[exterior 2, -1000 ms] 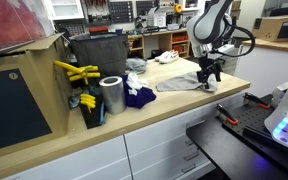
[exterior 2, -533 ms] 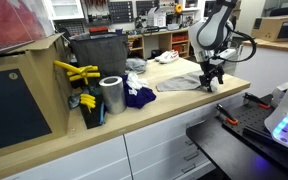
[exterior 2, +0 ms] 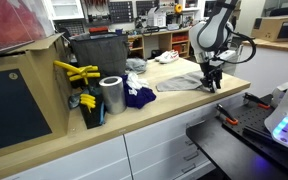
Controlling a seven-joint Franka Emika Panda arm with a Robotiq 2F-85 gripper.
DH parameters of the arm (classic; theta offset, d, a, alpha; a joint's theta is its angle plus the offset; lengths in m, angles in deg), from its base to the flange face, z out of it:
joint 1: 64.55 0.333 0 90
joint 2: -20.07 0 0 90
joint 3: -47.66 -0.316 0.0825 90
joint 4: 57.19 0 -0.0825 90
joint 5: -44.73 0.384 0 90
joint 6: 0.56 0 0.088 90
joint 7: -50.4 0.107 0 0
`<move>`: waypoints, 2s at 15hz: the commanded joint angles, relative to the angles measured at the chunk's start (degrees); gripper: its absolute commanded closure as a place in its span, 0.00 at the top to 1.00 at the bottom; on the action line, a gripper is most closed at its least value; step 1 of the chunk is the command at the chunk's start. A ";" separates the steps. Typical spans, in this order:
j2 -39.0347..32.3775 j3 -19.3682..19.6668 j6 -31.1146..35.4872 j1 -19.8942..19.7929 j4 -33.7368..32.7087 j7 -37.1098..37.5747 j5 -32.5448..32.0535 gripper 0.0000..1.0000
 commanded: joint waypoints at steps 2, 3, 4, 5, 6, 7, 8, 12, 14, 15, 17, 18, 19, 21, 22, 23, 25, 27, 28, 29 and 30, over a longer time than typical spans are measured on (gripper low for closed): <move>0.05 0.27 1.38 0.09 0.01 0.65 -0.19 0.12; 0.10 0.27 1.43 0.08 0.01 0.63 -0.16 0.03; 0.19 0.27 1.45 0.07 -0.01 0.58 -0.12 0.00; 0.29 0.28 1.50 0.05 -0.01 0.55 -0.10 0.00; 0.39 0.28 1.47 0.06 -0.06 0.50 -0.10 0.00; 0.43 0.25 1.45 0.05 -0.14 0.41 -0.01 0.00; 0.45 0.23 1.45 0.07 -0.22 0.38 0.01 0.00; 0.75 -0.12 1.38 0.17 -0.43 0.07 0.80 0.00; 1.15 -0.31 1.18 0.13 -0.54 -0.30 1.51 0.00; 1.37 -0.42 1.04 0.13 -0.68 -0.46 1.92 0.00; 1.65 -0.59 0.95 0.17 -0.98 -0.58 2.48 0.00; 1.80 -0.68 0.89 0.18 -1.14 -0.65 2.82 0.00; 2.06 -0.81 0.67 0.18 -1.32 -0.75 3.36 0.00; 2.86 -1.01 0.37 0.13 -1.73 -0.83 4.50 0.00; 3.42 -1.11 0.14 0.04 -2.11 -0.99 5.21 0.00; 3.83 -1.13 -0.07 0.00 -2.63 -0.86 5.60 0.00; 4.48 -1.03 -0.05 -0.13 -3.86 -0.57 6.05 0.00; 4.99 -0.71 0.09 -0.33 -5.35 0.08 5.45 0.00; 5.02 -0.43 0.26 -0.58 -6.46 0.32 5.04 0.00; 5.01 -0.25 0.36 -0.75 -7.51 0.47 4.77 0.00; 4.89 -0.07 0.43 -0.92 -8.80 0.72 4.31 0.00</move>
